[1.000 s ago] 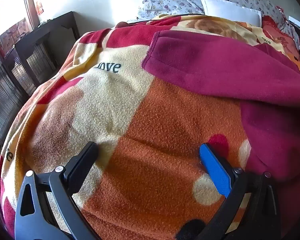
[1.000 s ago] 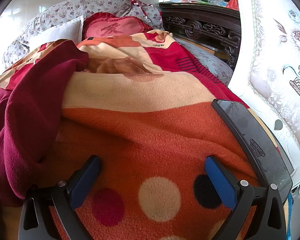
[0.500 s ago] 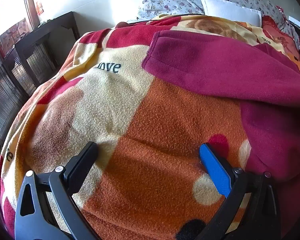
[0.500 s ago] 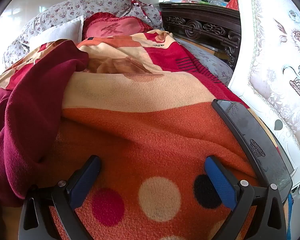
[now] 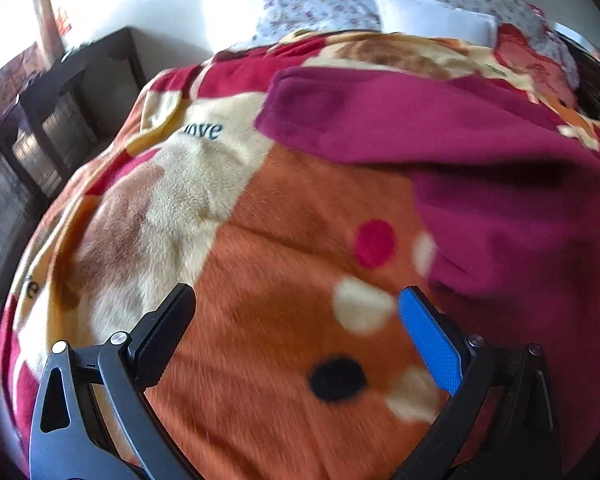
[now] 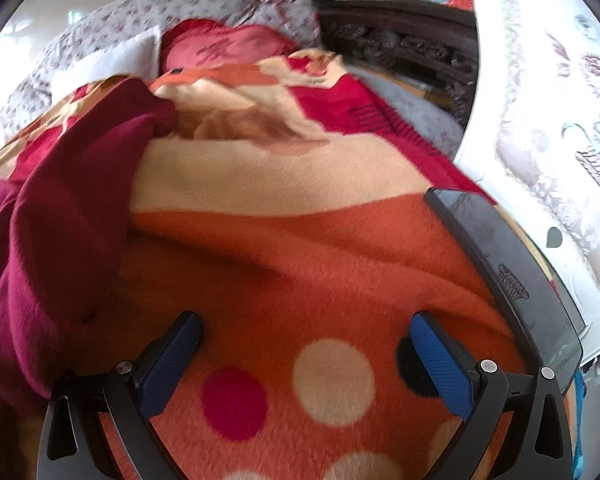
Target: Fold small clothes
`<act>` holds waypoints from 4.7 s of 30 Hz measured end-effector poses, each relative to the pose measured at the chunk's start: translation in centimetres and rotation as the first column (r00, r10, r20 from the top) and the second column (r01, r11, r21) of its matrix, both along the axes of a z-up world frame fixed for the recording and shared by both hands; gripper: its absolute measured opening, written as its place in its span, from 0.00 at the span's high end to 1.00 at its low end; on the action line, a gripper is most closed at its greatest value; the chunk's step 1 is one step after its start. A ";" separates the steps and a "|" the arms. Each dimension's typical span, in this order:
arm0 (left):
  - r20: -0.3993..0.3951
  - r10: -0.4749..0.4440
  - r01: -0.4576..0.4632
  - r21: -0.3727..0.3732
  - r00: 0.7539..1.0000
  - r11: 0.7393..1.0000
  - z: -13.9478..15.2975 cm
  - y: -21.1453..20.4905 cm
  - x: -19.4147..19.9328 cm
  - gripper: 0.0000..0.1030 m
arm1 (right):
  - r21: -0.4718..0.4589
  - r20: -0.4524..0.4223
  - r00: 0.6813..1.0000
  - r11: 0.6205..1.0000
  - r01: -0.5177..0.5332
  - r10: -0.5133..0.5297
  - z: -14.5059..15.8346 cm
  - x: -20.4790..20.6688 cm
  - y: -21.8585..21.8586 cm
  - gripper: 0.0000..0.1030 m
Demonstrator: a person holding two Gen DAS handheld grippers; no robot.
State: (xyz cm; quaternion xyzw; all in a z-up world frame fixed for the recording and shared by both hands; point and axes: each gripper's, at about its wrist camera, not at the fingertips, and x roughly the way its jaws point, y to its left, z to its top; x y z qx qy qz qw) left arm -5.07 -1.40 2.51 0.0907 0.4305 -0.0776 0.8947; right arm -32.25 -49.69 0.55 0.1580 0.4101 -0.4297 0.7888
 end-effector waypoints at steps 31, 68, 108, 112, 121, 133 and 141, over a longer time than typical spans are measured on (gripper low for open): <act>0.091 -0.254 0.265 -0.134 0.963 0.955 8.8 -5.8 -11.8 0.01 | 0.026 0.425 0.827 0.909 -0.417 0.367 18.5 -6.1 20.9 0.00; 0.076 -0.257 0.265 -0.141 0.964 0.954 8.9 -7.0 -11.8 0.01 | 0.001 0.265 0.901 0.935 -0.355 0.342 15.1 3.6 24.6 0.00; 0.055 -0.244 0.250 -0.154 0.968 0.956 8.7 -7.6 -10.7 0.01 | 0.045 0.181 0.924 0.935 -0.351 0.338 12.6 5.4 23.7 0.00; 0.049 -0.241 0.246 -0.155 0.969 0.957 8.5 -7.5 -10.4 0.01 | 0.043 0.176 0.924 0.935 -0.351 0.339 12.5 5.7 23.7 0.00; 0.040 -0.236 0.239 -0.149 0.971 0.959 7.9 -7.4 -10.0 0.01 | 0.055 0.171 0.924 0.933 -0.356 0.342 12.1 6.2 23.7 0.00; 0.020 -0.220 0.221 -0.152 0.975 0.963 7.3 -7.2 -9.0 0.01 | 0.085 0.159 0.918 0.922 -0.378 0.362 11.2 7.5 23.8 0.00; 0.001 -0.200 0.197 -0.154 0.980 0.968 6.5 -7.0 -7.6 0.01 | 0.106 0.150 0.911 0.910 -0.401 0.384 10.5 9.5 24.0 0.00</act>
